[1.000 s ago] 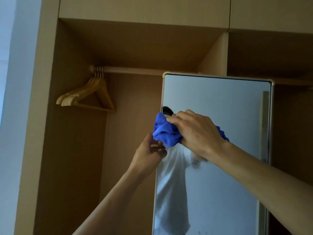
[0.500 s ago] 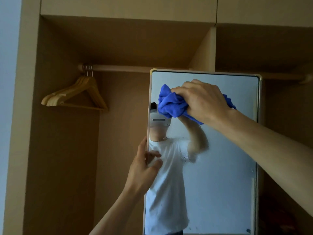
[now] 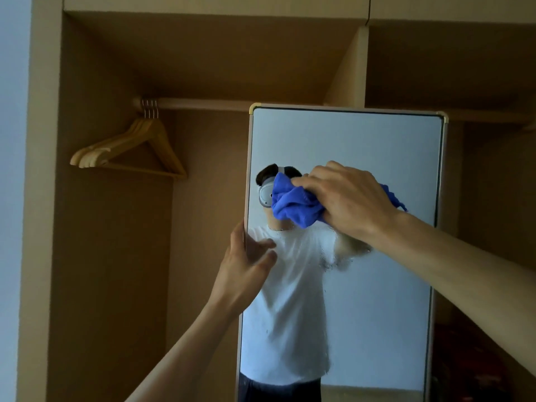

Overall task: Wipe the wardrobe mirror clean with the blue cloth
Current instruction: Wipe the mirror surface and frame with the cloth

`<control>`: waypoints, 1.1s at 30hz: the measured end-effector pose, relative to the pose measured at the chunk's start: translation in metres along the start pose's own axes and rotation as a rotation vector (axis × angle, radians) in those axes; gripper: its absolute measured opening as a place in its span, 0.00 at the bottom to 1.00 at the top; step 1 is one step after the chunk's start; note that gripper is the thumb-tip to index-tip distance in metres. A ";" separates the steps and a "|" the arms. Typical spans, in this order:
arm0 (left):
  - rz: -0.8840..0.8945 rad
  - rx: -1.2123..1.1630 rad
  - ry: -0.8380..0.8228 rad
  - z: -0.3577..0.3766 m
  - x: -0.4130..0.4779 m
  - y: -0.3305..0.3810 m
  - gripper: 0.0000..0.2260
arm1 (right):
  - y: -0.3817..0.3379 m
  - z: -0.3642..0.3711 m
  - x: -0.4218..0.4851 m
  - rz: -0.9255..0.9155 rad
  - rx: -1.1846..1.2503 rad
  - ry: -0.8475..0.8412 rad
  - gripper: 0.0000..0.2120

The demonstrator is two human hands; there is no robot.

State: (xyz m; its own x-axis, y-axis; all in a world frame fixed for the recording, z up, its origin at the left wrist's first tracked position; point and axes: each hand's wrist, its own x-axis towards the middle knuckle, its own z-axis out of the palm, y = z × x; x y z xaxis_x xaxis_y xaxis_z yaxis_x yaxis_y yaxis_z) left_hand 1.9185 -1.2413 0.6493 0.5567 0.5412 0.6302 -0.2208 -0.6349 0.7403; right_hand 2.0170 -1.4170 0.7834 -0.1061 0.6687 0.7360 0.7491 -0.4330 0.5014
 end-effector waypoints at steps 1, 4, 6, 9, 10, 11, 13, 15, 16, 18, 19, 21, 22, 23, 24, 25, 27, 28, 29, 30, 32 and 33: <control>-0.007 0.016 0.005 0.001 0.000 0.002 0.29 | 0.005 -0.003 0.003 0.001 -0.003 0.016 0.08; -0.026 0.057 0.026 0.004 -0.002 0.005 0.30 | 0.026 -0.017 0.019 0.031 0.002 0.083 0.10; -0.047 0.066 0.037 0.007 -0.005 0.005 0.33 | 0.041 -0.026 0.028 0.063 -0.026 0.118 0.10; -0.065 0.094 0.077 0.014 -0.009 0.004 0.37 | 0.052 -0.031 0.033 0.071 -0.032 0.149 0.07; -0.062 0.100 0.098 0.017 -0.011 0.003 0.38 | 0.052 -0.030 0.031 0.054 -0.038 0.149 0.07; -0.059 0.101 0.117 0.019 -0.013 0.004 0.38 | 0.052 -0.028 0.028 0.031 -0.050 0.146 0.07; -0.055 0.095 0.148 0.022 -0.015 0.004 0.39 | 0.048 -0.022 0.017 -0.008 -0.049 0.125 0.07; -0.067 0.097 0.166 0.025 -0.016 0.007 0.39 | 0.046 -0.015 0.000 -0.017 -0.026 0.080 0.06; -0.077 0.096 0.174 0.025 -0.016 0.008 0.40 | 0.044 -0.011 -0.008 -0.023 -0.019 0.059 0.06; -0.092 0.086 0.188 0.028 -0.016 0.012 0.41 | 0.040 -0.004 -0.024 -0.035 -0.014 0.024 0.08; -0.096 0.078 0.196 0.031 -0.017 0.014 0.41 | 0.039 -0.002 -0.031 -0.042 -0.013 0.007 0.09; -0.100 0.066 0.212 0.036 -0.018 0.017 0.42 | 0.038 0.001 -0.038 -0.050 -0.015 -0.016 0.11; -0.102 0.064 0.218 0.038 -0.019 0.018 0.42 | 0.038 0.002 -0.040 -0.050 -0.015 -0.023 0.12; -0.103 0.065 0.226 0.039 -0.020 0.019 0.42 | 0.038 0.002 -0.041 -0.049 -0.015 -0.029 0.12; -0.105 0.067 0.233 0.039 -0.021 0.019 0.42 | 0.038 0.002 -0.042 -0.049 -0.019 -0.035 0.13; -0.108 0.073 0.239 0.039 -0.022 0.019 0.42 | 0.039 0.002 -0.043 -0.051 -0.028 -0.041 0.13; -0.115 0.097 0.238 0.039 -0.023 0.020 0.42 | 0.044 -0.002 -0.043 -0.061 -0.025 -0.036 0.12; -0.118 0.113 0.236 0.039 -0.024 0.020 0.42 | 0.050 -0.005 -0.042 -0.059 -0.010 -0.019 0.11; -0.120 0.130 0.233 0.038 -0.024 0.020 0.42 | 0.058 -0.010 -0.040 -0.052 0.005 0.006 0.10; -0.123 0.147 0.230 0.037 -0.024 0.020 0.42 | 0.068 -0.015 -0.037 -0.038 0.014 0.033 0.09; -0.124 0.174 0.230 0.037 -0.024 0.019 0.42 | 0.091 -0.026 -0.031 0.007 0.008 0.077 0.07; -0.123 0.181 0.234 0.038 -0.024 0.019 0.42 | 0.102 -0.030 -0.028 0.034 -0.010 0.092 0.06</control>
State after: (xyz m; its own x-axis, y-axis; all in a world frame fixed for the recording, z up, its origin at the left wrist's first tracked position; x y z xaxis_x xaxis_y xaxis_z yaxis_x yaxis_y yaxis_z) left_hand 1.9310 -1.2875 0.6393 0.3665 0.7190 0.5905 -0.0051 -0.6331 0.7740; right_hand 2.0768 -1.4983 0.8281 -0.1403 0.5953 0.7912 0.7469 -0.4609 0.4792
